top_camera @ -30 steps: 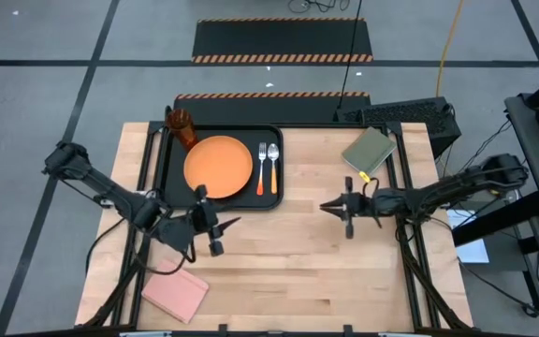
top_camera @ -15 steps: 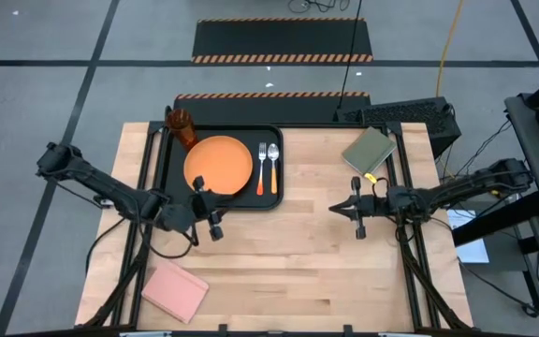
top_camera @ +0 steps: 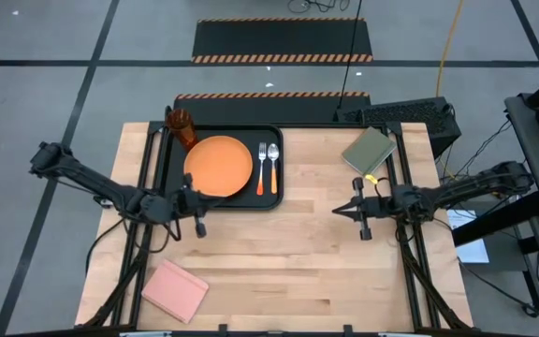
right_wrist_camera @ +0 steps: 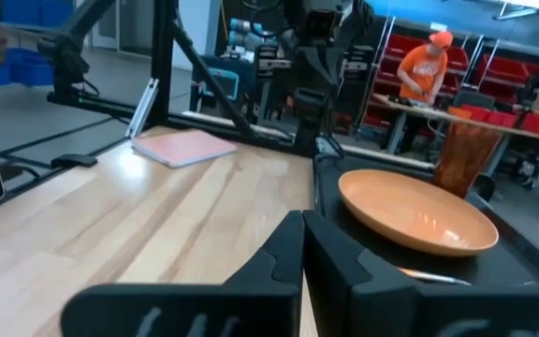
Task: Pick and place plate/cup/fork/spoon on tray
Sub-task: Return to Home Position
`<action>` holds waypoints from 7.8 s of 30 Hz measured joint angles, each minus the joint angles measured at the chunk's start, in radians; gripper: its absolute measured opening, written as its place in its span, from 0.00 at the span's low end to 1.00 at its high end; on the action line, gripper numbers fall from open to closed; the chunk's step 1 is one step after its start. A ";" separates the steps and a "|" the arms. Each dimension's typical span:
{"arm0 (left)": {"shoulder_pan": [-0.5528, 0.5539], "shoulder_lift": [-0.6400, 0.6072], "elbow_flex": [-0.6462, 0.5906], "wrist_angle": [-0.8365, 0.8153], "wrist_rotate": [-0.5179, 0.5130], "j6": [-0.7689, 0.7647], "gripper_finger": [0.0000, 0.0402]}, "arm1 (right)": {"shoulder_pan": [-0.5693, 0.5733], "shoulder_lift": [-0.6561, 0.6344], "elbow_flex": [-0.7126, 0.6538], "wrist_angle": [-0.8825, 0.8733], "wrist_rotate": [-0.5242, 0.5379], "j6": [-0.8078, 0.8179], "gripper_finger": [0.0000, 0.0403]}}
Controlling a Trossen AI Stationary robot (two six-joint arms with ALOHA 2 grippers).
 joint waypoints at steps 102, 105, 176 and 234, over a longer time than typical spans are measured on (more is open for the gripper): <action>0.179 -0.158 -0.375 0.545 0.357 0.149 0.05 | -0.199 -0.618 -0.001 -0.610 -0.051 -0.022 0.00; 0.179 -0.158 -0.375 0.545 0.357 0.150 0.05 | -0.199 -0.618 -0.001 -0.608 -0.050 -0.022 0.00; 0.412 -0.805 -0.375 -0.153 0.750 0.136 0.00 | -0.199 -0.619 -0.002 -0.600 -0.049 -0.022 0.00; 0.409 -0.803 -0.375 -0.151 0.742 0.142 0.10 | -0.199 -0.618 -0.001 -0.603 -0.049 -0.022 0.00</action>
